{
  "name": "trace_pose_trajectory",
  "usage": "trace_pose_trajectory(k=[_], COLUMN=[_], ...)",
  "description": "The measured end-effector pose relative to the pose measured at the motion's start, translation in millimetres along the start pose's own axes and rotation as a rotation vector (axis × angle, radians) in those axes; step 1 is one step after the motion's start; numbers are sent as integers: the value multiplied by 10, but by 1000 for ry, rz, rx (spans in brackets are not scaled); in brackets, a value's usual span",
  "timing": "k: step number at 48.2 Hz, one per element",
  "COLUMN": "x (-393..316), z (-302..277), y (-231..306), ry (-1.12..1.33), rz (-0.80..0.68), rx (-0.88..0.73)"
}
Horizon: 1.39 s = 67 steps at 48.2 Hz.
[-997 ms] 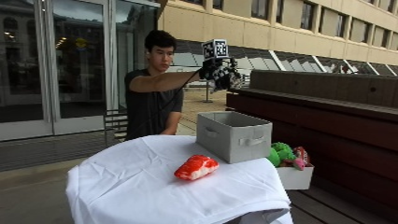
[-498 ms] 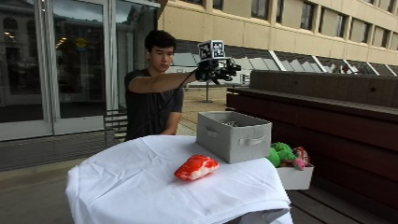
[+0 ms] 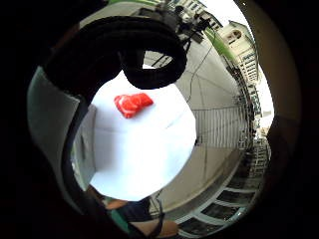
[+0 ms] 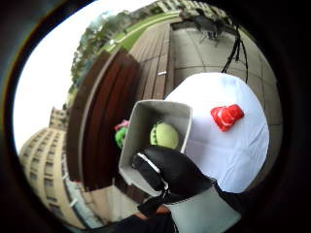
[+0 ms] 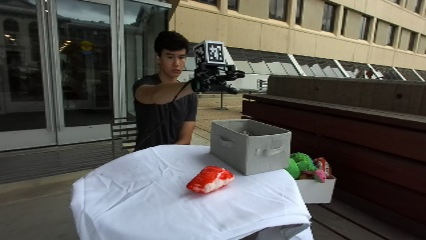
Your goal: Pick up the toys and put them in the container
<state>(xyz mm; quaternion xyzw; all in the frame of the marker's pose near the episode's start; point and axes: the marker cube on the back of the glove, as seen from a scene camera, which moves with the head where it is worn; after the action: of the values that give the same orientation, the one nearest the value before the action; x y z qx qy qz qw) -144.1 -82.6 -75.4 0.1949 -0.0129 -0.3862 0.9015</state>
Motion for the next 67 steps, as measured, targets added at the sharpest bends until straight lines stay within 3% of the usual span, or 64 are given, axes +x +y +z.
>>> trace_pose_trajectory(k=[20, 42, 58, 67], x=[946, 1134, 1041, 962], z=[1469, 2947, 2912, 2795], y=[-493, -261, -125, -77], ry=[9, 29, -25, 127], rz=[87, 167, 192, 181], rx=[-184, -438, -275, -271])
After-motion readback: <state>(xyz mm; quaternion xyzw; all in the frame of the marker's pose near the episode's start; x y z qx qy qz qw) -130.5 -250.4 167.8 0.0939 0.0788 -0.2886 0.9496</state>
